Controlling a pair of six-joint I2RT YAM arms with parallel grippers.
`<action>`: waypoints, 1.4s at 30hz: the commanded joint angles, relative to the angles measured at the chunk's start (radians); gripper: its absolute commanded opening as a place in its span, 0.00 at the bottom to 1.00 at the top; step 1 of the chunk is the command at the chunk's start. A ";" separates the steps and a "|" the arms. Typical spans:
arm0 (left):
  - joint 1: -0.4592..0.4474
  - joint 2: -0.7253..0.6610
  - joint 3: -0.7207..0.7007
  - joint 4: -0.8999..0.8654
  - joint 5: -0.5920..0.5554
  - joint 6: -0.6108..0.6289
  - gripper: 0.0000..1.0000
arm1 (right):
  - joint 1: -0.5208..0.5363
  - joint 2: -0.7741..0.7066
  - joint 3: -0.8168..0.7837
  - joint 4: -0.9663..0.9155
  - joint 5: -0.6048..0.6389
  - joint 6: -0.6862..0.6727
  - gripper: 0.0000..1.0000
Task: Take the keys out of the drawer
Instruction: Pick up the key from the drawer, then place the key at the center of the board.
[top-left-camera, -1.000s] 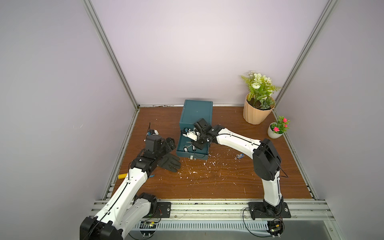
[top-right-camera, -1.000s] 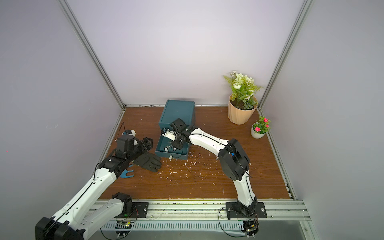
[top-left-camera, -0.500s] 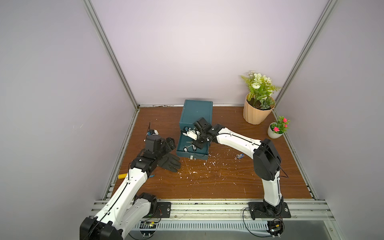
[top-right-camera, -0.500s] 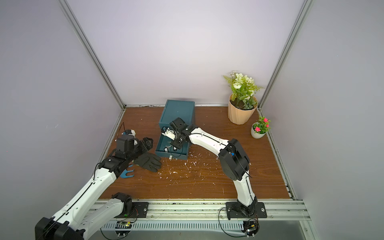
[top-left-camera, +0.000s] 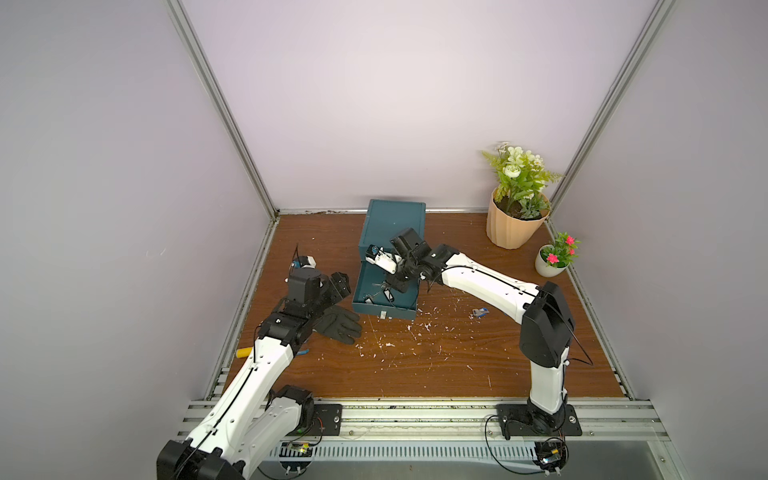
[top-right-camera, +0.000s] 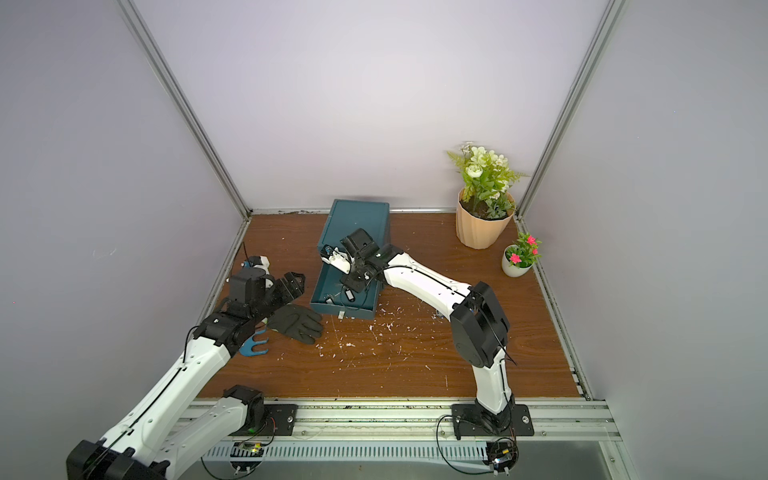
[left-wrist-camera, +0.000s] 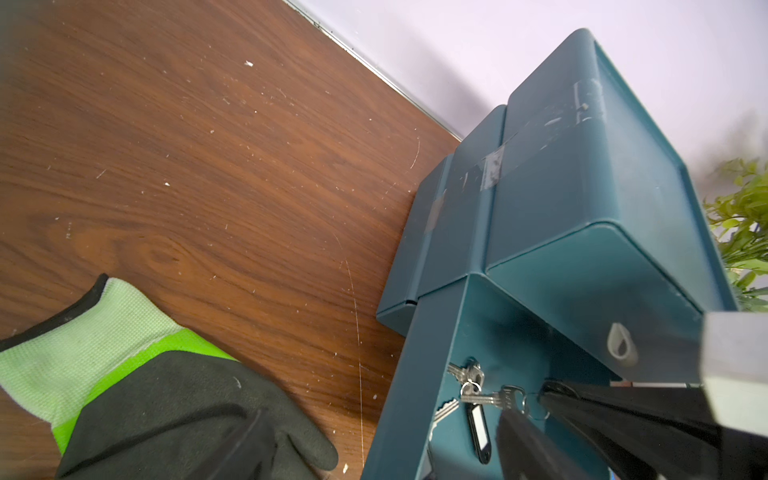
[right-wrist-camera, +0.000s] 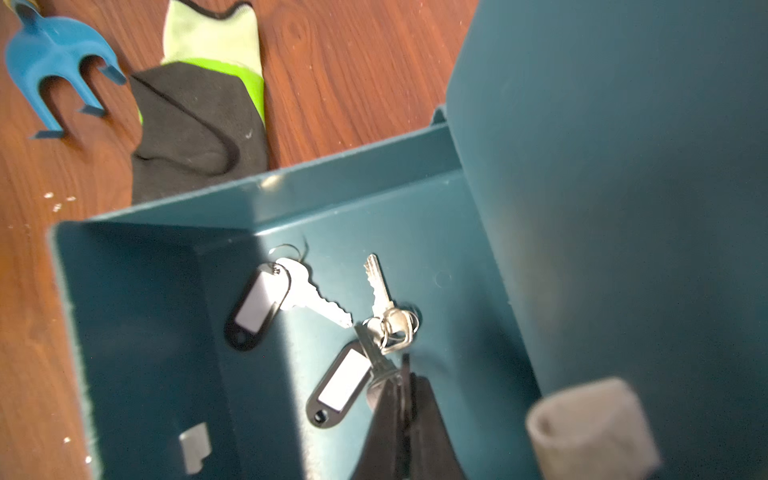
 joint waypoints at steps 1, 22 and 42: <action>0.013 -0.015 0.029 0.021 -0.015 0.019 0.86 | 0.008 -0.051 0.019 0.003 0.017 0.008 0.05; 0.013 -0.026 0.073 0.035 -0.023 0.067 0.85 | 0.018 -0.162 0.020 0.077 -0.050 -0.002 0.05; -0.115 0.010 0.231 0.064 0.192 0.461 0.81 | 0.010 -0.624 -0.364 0.110 0.026 0.268 0.00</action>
